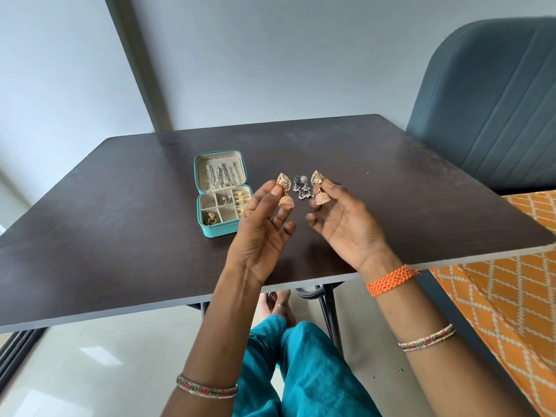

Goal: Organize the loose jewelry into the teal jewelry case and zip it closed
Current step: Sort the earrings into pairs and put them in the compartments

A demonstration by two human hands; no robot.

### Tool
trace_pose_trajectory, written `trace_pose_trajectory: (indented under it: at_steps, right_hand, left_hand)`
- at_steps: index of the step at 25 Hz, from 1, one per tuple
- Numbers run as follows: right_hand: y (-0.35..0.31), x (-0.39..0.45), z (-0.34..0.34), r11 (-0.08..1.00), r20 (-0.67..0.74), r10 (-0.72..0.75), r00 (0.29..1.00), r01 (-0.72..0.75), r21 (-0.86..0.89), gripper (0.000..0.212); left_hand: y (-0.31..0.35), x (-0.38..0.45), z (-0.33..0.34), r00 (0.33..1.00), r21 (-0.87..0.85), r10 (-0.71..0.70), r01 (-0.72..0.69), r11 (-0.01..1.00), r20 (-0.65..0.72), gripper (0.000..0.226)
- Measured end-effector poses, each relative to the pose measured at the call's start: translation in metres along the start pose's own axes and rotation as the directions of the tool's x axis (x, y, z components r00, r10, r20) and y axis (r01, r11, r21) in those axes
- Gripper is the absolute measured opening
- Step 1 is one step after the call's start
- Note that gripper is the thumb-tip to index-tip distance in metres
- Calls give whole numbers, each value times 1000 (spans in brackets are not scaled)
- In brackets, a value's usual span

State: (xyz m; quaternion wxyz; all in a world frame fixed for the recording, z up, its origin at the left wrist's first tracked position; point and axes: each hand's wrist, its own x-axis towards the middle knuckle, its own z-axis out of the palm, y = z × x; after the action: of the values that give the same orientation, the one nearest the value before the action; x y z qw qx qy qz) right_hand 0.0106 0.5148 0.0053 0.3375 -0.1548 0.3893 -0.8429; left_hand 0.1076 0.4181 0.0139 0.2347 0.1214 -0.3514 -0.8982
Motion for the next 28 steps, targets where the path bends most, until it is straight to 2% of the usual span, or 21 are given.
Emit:
trace_pose_trajectory:
  at_steps: [3,5,9,16,22,24,26,28]
  right_hand:
    - [-4,-8,18,994,30,-75,997,77,-80,7]
    - [-10,-14,29,985,71,-119,990,127,-115,7]
    - [-19,-19,37,988,129,-130,983,140,-71,6]
    - [-19,-19,30,999,202,-43,978,48,-16,12]
    - [-6,-13,35,998,200,16,980,-3,-62,8]
    - [0,-6,39,997,215,43,976,-28,-71,8]
    - [5,5,44,989,225,74,972,-43,-139,10]
    - [13,24,53,963,233,113,966,-49,-266,11]
  left_hand:
    - [10,-6,10,998,144,65,-66,987,14,10]
    - [19,-11,17,989,174,139,-145,974,46,11]
    - [36,-22,21,957,220,284,-292,931,68,9]
    - [37,-34,14,980,114,195,-198,974,38,12]
    - [40,-33,-3,980,154,195,-187,970,-39,14]
    - [49,-32,-14,972,219,222,-201,955,-76,15]
    - [59,-26,-29,959,303,255,-209,930,-121,17]
    - [69,-15,-47,948,312,269,-207,927,-171,13]
